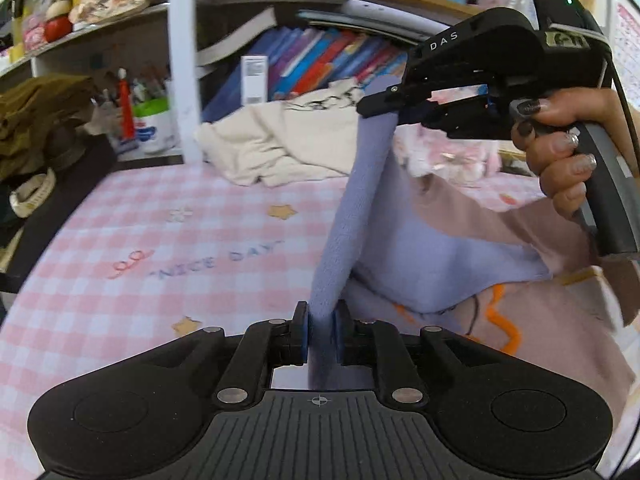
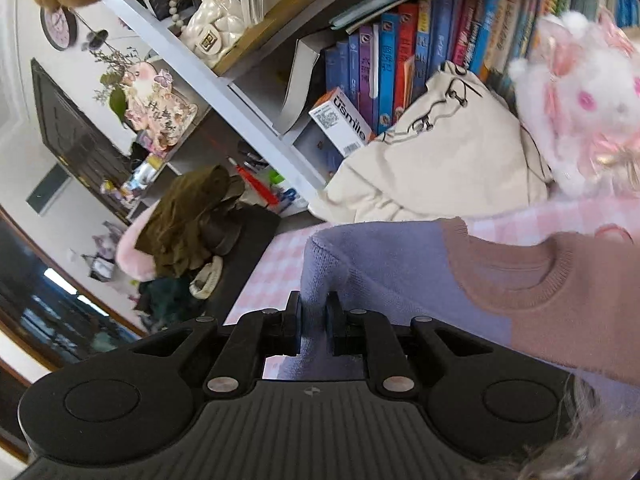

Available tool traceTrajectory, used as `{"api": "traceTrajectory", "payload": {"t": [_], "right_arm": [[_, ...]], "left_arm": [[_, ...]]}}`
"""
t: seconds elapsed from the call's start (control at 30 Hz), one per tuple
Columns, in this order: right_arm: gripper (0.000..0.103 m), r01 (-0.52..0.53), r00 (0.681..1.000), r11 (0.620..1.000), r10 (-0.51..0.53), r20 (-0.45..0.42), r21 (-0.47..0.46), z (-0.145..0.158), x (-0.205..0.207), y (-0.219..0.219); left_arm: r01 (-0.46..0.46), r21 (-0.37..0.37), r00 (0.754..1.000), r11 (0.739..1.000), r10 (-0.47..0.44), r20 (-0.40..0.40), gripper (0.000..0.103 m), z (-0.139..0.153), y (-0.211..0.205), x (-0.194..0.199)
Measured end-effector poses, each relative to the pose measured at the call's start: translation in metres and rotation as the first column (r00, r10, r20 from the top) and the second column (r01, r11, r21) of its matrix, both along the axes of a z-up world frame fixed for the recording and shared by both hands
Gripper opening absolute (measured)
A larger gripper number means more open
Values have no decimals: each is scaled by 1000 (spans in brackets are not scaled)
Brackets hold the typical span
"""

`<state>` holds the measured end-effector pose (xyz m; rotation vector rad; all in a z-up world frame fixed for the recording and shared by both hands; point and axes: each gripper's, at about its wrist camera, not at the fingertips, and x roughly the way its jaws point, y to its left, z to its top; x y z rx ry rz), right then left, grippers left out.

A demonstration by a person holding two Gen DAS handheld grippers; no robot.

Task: Fold clothes
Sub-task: 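Grasp the sweater with the left gripper and lift it with both grippers, then open both grippers and drop the sweater flat onto the mat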

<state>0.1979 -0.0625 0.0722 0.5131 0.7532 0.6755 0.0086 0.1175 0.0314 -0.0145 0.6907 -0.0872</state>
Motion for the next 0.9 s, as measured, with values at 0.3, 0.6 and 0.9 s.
{"api": "traceTrajectory", "payload": {"t": [0.3, 0.6, 0.9], "right_arm": [[13, 77, 996, 996, -79, -28, -51, -3, 38, 6], [43, -58, 998, 975, 62, 15, -214, -12, 16, 25], [45, -170, 985, 925, 157, -65, -339, -49, -44, 16]], "left_arm": [[-68, -68, 998, 995, 67, -15, 36, -16, 13, -24], [-236, -59, 969, 970, 240, 57, 53, -8, 16, -64], [-423, -103, 896, 900, 432, 101, 61, 2, 16, -106]]}}
